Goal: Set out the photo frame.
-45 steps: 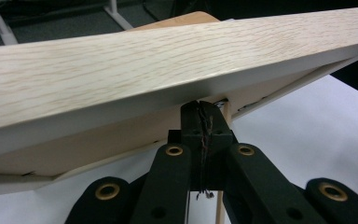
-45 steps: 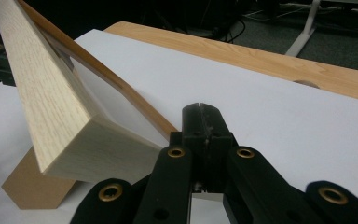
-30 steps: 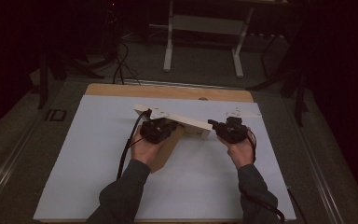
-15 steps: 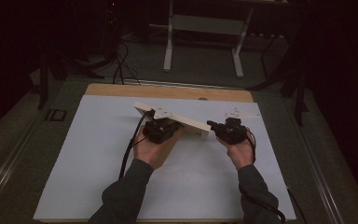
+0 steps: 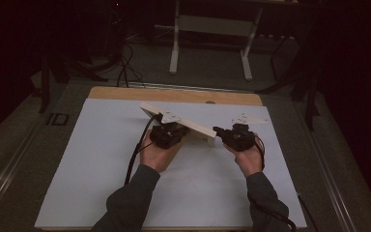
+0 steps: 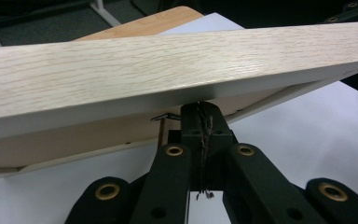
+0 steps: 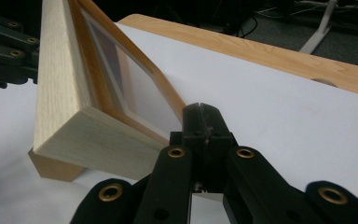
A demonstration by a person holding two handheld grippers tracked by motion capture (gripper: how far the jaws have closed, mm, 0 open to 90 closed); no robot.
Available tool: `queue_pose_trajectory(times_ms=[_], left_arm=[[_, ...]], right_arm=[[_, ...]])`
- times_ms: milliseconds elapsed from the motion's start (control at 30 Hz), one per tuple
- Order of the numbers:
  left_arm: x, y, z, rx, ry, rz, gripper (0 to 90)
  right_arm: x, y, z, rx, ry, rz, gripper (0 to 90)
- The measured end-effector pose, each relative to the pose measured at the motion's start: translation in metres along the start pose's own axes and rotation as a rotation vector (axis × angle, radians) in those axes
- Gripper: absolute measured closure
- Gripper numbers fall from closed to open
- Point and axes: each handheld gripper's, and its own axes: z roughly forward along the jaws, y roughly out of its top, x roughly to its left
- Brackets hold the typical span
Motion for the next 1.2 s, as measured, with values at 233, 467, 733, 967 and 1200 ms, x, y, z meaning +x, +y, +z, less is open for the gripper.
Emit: queue_pose_trajectory(times_ms=[233, 467, 733, 967, 1200], left_arm=[[-0.006, 0.003, 0.001, 0.008, -0.008, 0.017, 90.0], [-0.007, 0.004, 0.001, 0.011, -0.006, 0.023, 90.0], [-0.005, 0.004, 0.0, 0.016, -0.009, 0.021, 90.0], [0.0, 0.006, 0.0, 0.032, -0.038, 0.039, 90.0], [0.002, 0.007, -0.001, 0.041, -0.038, 0.057, 90.0]], right_arm=[[0.002, -0.001, -0.001, 0.0, 0.011, -0.005, 90.0], [0.004, -0.001, -0.001, -0.001, 0.024, -0.016, 90.0], [0.008, -0.001, -0.001, 0.002, 0.038, -0.031, 90.0], [0.011, -0.002, -0.002, 0.008, 0.054, -0.046, 90.0], [0.015, -0.001, -0.002, 0.018, 0.071, -0.069, 90.0]])
